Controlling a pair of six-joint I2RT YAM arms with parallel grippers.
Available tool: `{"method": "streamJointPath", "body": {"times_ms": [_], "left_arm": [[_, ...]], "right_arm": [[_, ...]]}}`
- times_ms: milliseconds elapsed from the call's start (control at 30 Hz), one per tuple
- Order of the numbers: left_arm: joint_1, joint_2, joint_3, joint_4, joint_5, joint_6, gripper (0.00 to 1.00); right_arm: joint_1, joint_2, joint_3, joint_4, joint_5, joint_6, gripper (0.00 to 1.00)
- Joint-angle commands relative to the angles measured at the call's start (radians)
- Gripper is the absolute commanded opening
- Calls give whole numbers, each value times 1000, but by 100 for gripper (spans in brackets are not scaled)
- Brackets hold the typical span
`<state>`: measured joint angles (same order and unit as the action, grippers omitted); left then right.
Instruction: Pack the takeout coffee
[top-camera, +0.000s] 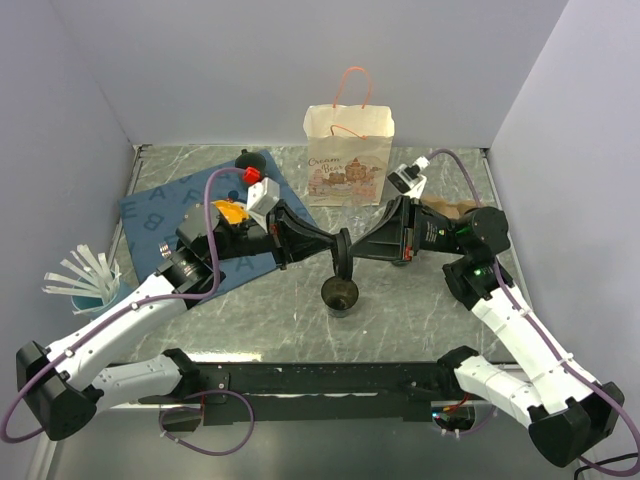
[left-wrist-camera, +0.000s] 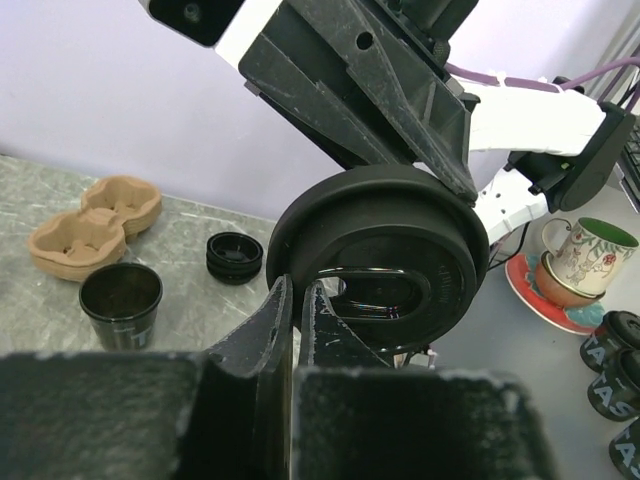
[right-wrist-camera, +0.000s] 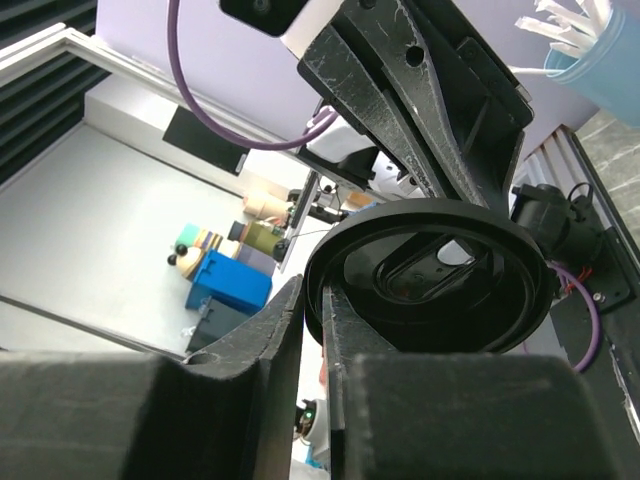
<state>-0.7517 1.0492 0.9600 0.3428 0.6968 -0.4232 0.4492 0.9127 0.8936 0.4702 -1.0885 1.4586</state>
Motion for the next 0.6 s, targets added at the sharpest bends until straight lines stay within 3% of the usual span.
{"method": "streamJointPath", "body": {"times_ms": [0, 133, 200, 233, 333, 433, 567], "left_arm": [[-3, -12, 48, -4, -14, 4, 1], [-5, -26, 60, -146, -97, -2, 1], [-5, -35, 71, -207, -135, -11, 1], [-5, -40, 74, -237, -184, -18, 1], [-5, -48, 109, -388, -293, -61, 1], [-5, -6, 207, -580, -429, -119, 1], [-5, 99, 316, -804, -499, -179, 1]], "right_arm": [[6, -20, 18, -48, -2, -41, 25], [2, -18, 97, -301, 24, -209, 51], [-9, -23, 159, -422, 64, -289, 59], [-13, -28, 177, -553, 84, -358, 71], [-30, -44, 235, -796, 197, -493, 90], [-32, -54, 327, -1072, 413, -644, 98], [-32, -72, 407, -1285, 678, -773, 99]]}}
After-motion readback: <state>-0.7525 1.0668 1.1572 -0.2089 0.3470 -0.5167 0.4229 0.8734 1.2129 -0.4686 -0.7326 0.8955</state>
